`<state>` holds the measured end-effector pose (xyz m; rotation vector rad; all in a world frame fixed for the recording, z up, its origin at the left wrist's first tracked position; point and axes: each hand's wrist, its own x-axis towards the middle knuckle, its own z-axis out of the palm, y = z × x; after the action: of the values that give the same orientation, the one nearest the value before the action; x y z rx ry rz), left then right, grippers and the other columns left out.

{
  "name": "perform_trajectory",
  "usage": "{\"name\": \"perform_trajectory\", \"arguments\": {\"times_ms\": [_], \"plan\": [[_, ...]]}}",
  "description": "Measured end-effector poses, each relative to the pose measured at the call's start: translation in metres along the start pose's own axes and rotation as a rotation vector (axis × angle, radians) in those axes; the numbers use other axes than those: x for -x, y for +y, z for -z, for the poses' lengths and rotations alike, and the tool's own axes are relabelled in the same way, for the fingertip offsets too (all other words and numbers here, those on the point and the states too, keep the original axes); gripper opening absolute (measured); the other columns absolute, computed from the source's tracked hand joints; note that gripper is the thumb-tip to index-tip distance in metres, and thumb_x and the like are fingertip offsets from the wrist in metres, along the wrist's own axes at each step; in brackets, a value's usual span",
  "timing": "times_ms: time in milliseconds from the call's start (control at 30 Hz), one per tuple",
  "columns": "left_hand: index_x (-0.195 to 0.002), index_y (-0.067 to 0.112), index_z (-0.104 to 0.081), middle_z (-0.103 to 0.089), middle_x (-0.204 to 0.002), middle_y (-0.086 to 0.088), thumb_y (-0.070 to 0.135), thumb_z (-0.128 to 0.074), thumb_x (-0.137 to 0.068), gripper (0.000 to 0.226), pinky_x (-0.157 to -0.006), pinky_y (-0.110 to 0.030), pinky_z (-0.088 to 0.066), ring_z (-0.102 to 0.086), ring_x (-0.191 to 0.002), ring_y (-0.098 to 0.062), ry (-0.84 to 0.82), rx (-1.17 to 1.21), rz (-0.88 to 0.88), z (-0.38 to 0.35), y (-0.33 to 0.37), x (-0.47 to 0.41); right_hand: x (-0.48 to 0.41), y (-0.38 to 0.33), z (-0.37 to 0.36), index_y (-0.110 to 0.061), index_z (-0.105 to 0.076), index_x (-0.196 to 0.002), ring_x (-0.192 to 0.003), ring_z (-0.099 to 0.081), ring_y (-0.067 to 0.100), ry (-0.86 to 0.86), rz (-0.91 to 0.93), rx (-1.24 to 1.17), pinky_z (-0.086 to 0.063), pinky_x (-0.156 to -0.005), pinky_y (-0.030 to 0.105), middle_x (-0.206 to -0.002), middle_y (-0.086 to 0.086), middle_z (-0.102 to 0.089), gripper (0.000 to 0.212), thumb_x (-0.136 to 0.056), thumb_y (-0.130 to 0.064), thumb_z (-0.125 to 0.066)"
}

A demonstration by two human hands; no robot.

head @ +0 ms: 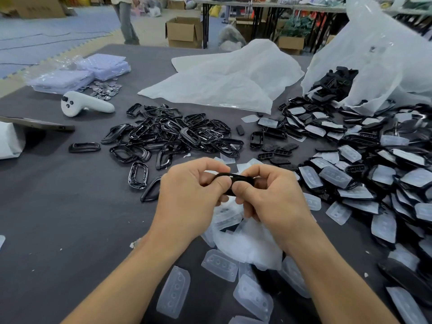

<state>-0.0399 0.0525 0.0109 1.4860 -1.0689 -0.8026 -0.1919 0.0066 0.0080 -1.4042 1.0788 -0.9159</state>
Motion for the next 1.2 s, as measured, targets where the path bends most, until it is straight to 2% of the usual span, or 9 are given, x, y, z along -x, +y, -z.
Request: {"name": "perform_trajectory", "arguments": {"times_ms": [167, 433, 600, 700, 833, 933, 1000, 1100, 1200], "plan": [[-0.083, 0.039, -0.077, -0.076, -0.065, 0.001, 0.006, -0.078, -0.088, 0.034, -0.052, -0.025, -0.057, -0.072, -0.053, -0.018, 0.038, 0.013, -0.067, 0.000, 0.000, 0.000, 0.000, -0.005, 0.002, -0.005, -0.069, -0.083, -0.045, -0.053, 0.019, -0.033, -0.008, -0.127, -0.037, -0.041, 0.023, -0.064, 0.013, -0.067, 0.012, -0.094, -0.010, -0.071], [-0.091, 0.022, -0.082, -0.078, -0.076, -0.010, -0.007, -0.073, -0.088, 0.030, -0.061, -0.022, -0.059, -0.072, -0.061, -0.016, -0.112, 0.288, 0.068, 0.002, 0.002, -0.001, 0.003, -0.008, -0.001, 0.001, -0.069, -0.084, -0.040, -0.052, 0.012, 0.082, 0.002, -0.252, -0.037, -0.038, 0.016, -0.057, 0.011, -0.064, 0.007, -0.090, 0.005, -0.072], [-0.089, 0.017, -0.078, -0.078, -0.073, -0.010, -0.011, -0.070, -0.089, 0.029, -0.056, -0.023, -0.059, -0.073, -0.058, -0.015, -0.066, 0.249, 0.084, 0.002, 0.002, -0.002, 0.002, -0.003, 0.001, -0.011, -0.070, -0.080, -0.043, -0.055, 0.015, 0.063, 0.066, -0.049, -0.040, -0.041, 0.018, -0.060, 0.010, -0.068, 0.012, -0.089, -0.004, -0.074], [-0.085, 0.023, -0.079, -0.078, -0.070, -0.004, -0.002, -0.072, -0.090, 0.027, -0.056, -0.026, -0.060, -0.073, -0.057, -0.016, 0.015, 0.107, 0.019, 0.001, -0.001, -0.001, 0.003, -0.001, -0.001, -0.016, -0.069, -0.078, -0.042, -0.057, 0.018, 0.042, 0.073, 0.072, -0.040, -0.041, 0.020, -0.061, 0.009, -0.070, 0.013, -0.088, -0.010, -0.075], [-0.093, 0.030, -0.077, -0.076, -0.066, 0.002, 0.016, -0.076, -0.092, 0.014, -0.058, -0.024, -0.060, -0.074, -0.057, -0.015, 0.143, 0.031, -0.054, -0.005, -0.002, 0.003, 0.004, -0.004, -0.004, -0.015, -0.067, -0.075, -0.040, -0.054, 0.020, 0.017, 0.027, -0.026, -0.037, -0.038, 0.021, -0.061, 0.013, -0.069, 0.017, -0.090, -0.007, -0.072], [-0.100, 0.017, -0.076, -0.076, -0.074, -0.013, 0.019, -0.074, -0.093, 0.007, -0.065, -0.031, -0.063, -0.074, -0.063, -0.027, -0.002, 0.299, 0.066, -0.007, 0.002, 0.005, 0.008, -0.007, -0.008, -0.007, -0.063, -0.079, -0.041, -0.054, 0.020, 0.042, 0.023, -0.195, -0.037, -0.037, 0.023, -0.062, 0.016, -0.068, 0.017, -0.095, -0.004, -0.068], [-0.092, -0.004, -0.069, -0.063, -0.065, -0.027, 0.020, -0.066, -0.095, 0.025, -0.057, -0.038, -0.058, -0.064, -0.052, -0.034, -0.142, 0.426, 0.120, -0.010, 0.000, 0.007, 0.010, -0.008, -0.012, -0.006, -0.060, -0.082, -0.041, -0.055, 0.022, 0.037, 0.010, -0.259, -0.038, -0.037, 0.024, -0.063, 0.020, -0.067, 0.016, -0.097, -0.004, -0.065], [-0.085, -0.004, -0.071, -0.065, -0.072, -0.034, 0.019, -0.062, -0.094, 0.027, -0.061, -0.049, -0.057, -0.062, -0.055, -0.034, -0.035, 0.327, 0.088, -0.010, -0.004, 0.005, 0.013, -0.007, -0.015, -0.015, -0.063, -0.078, -0.041, -0.060, 0.023, 0.024, 0.030, -0.042, -0.041, -0.038, 0.027, -0.061, 0.011, -0.070, 0.019, -0.096, -0.015, -0.068], [-0.081, 0.018, -0.079, -0.078, -0.080, -0.013, 0.016, -0.062, -0.096, 0.022, -0.068, -0.044, -0.063, -0.075, -0.074, -0.032, 0.135, 0.217, 0.007, -0.005, -0.004, -0.002, 0.015, -0.004, -0.013, -0.026, -0.070, -0.074, -0.049, -0.061, 0.012, 0.131, 0.167, 0.402, -0.048, -0.049, 0.026, -0.061, -0.007, -0.070, 0.019, -0.094, -0.028, -0.070]]}}
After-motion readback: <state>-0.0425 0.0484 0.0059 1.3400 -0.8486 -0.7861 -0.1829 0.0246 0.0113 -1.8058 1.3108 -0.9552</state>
